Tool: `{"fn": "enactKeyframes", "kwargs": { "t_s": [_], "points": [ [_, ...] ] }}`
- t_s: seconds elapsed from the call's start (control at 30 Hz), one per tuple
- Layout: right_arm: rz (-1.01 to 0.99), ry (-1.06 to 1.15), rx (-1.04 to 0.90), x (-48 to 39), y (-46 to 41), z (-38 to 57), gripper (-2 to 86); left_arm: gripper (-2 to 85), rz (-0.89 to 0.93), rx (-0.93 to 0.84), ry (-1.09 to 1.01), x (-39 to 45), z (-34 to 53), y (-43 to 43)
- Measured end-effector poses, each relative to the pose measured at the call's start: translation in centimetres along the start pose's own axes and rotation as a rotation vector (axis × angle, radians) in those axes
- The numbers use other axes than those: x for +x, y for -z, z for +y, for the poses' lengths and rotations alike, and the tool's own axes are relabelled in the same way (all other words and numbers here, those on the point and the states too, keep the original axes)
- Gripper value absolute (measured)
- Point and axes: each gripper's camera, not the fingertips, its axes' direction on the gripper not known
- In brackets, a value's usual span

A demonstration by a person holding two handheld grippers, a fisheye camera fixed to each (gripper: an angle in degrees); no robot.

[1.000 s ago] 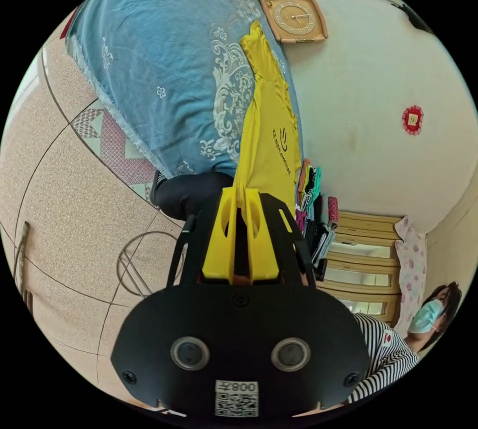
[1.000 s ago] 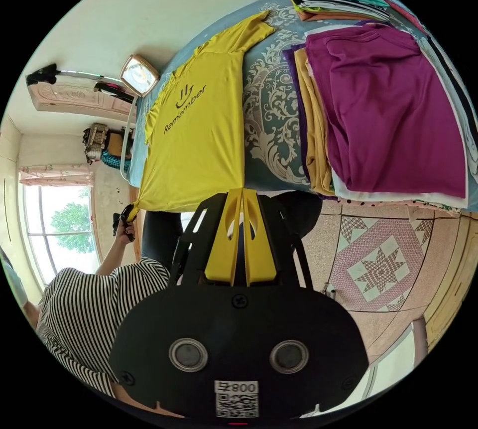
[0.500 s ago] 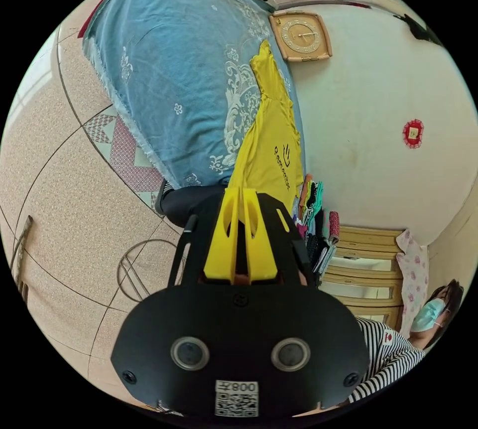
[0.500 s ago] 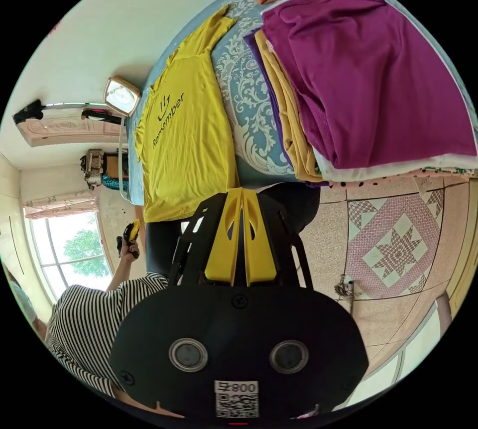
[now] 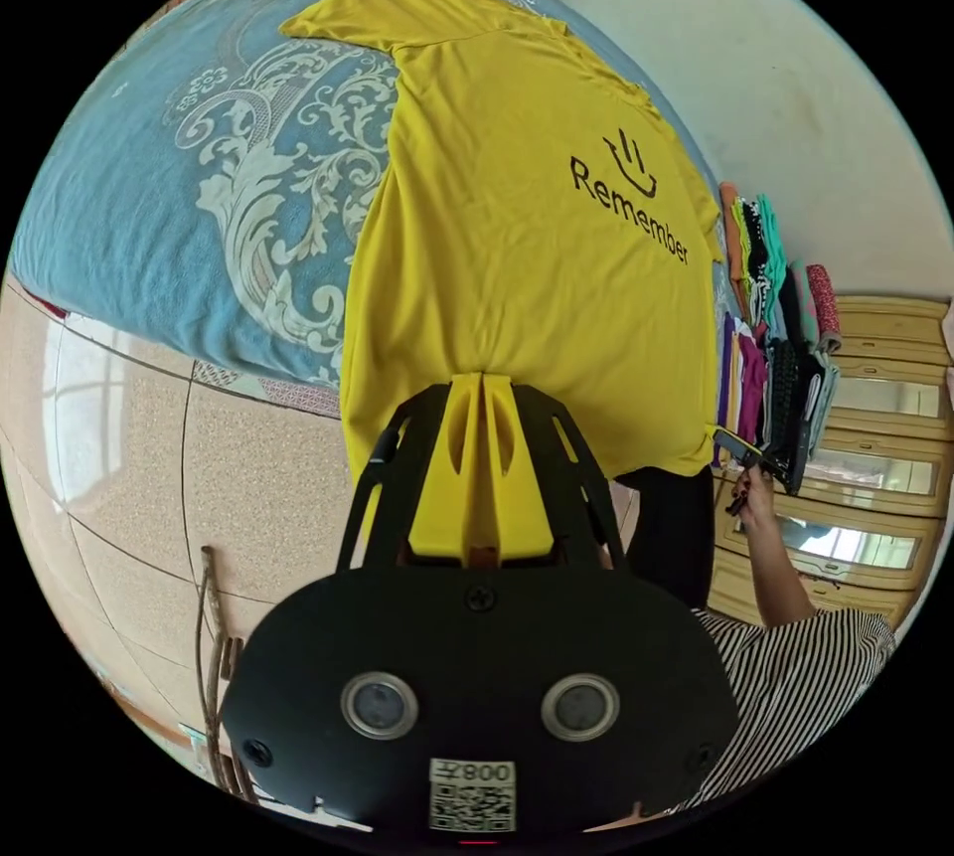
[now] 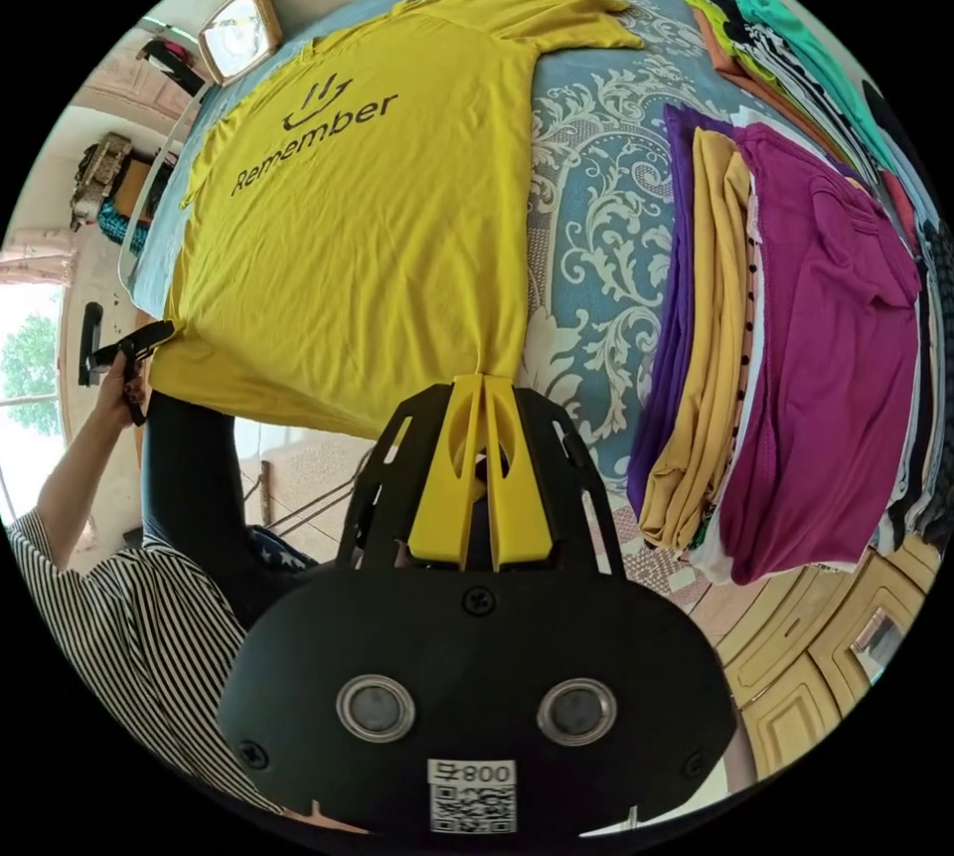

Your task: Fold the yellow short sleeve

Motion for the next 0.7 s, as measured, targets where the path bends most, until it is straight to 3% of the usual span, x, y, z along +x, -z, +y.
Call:
{"fn": "enactKeyframes", "kwargs": {
  "t_s": [0.17,0.27,0.4,0.7],
  "points": [
    [0.091,0.076,0.038,-2.0,-0.3,-0.6,0.0,0.4,0.05,0.006,0.042,3.2,-2.9,-0.7],
    [0.036,0.067,0.03,-1.5,-0.1,-1.2,0.0,0.6,0.085,0.086,0.0,6.8,-4.9,0.3],
    [-0.16,-0.015,0.066,0.9,1.3,-2.4,0.1,1.6,0.127,0.139,-0.127,13.6,-10.0,0.0],
    [-0.201,-0.075,0.345,4.0,4.1,-13.1,0.8,5.2,0.231,0.013,-0.501,35.7,-29.5,-10.8]
  ]
}}
